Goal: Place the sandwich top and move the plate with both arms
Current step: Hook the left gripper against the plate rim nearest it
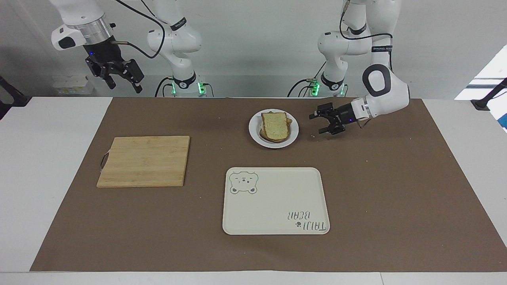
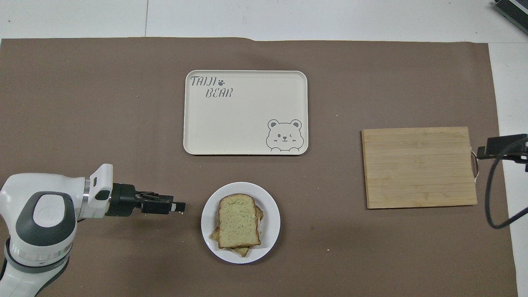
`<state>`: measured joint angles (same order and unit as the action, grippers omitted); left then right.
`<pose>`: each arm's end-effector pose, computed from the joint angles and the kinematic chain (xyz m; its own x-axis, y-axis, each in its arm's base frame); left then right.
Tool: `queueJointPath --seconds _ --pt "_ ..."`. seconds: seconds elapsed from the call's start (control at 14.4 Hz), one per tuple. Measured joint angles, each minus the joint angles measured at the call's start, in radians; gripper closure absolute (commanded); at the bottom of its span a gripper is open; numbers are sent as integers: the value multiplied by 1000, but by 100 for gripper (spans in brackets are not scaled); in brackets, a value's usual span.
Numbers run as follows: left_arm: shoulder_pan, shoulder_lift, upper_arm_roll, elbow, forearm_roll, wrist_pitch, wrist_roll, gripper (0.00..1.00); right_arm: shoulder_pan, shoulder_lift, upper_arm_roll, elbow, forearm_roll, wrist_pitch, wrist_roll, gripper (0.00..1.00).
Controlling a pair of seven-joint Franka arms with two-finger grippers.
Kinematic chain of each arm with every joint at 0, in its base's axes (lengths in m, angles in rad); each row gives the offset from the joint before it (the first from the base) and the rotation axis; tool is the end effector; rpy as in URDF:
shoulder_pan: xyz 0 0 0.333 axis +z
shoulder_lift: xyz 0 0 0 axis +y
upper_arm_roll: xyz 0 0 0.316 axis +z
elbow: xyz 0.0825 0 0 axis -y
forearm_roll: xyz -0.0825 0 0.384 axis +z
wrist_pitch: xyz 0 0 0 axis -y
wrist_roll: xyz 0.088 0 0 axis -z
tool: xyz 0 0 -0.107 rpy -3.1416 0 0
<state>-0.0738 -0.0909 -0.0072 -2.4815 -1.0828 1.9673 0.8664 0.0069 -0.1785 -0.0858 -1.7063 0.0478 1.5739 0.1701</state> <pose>0.4312 -0.0923 0.3205 0.9711 -0.2157 0.1025 -0.2074 -0.5491 0.8096 0.4967 -0.0384 0.6546 0.9688 -0.2456 0.0341 -0.2428 -0.9676 -0.0697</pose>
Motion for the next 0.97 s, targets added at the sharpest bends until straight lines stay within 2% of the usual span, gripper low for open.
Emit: queueJointPath --seconds 0.14,0.21,0.42,0.62,0.97 --pt "0 23 0 -10 -38 5 18 18 -3 0 -6 -3 -1 -3 -70 0" --pt "0 33 -1 -16 -63 6 36 21 -4 0 -6 -10 -1 -3 -103 0" --pt "0 81 -1 -50 -163 8 149 24 -1 4 1 -24 -10 -1 -148 0" --pt "-2 132 -2 -85 -255 11 264 26 -2 22 1 -12 -73 0 -210 0" --pt "-53 142 -3 -108 -318 26 294 35 -1 47 2 2 -74 8 -217 0"
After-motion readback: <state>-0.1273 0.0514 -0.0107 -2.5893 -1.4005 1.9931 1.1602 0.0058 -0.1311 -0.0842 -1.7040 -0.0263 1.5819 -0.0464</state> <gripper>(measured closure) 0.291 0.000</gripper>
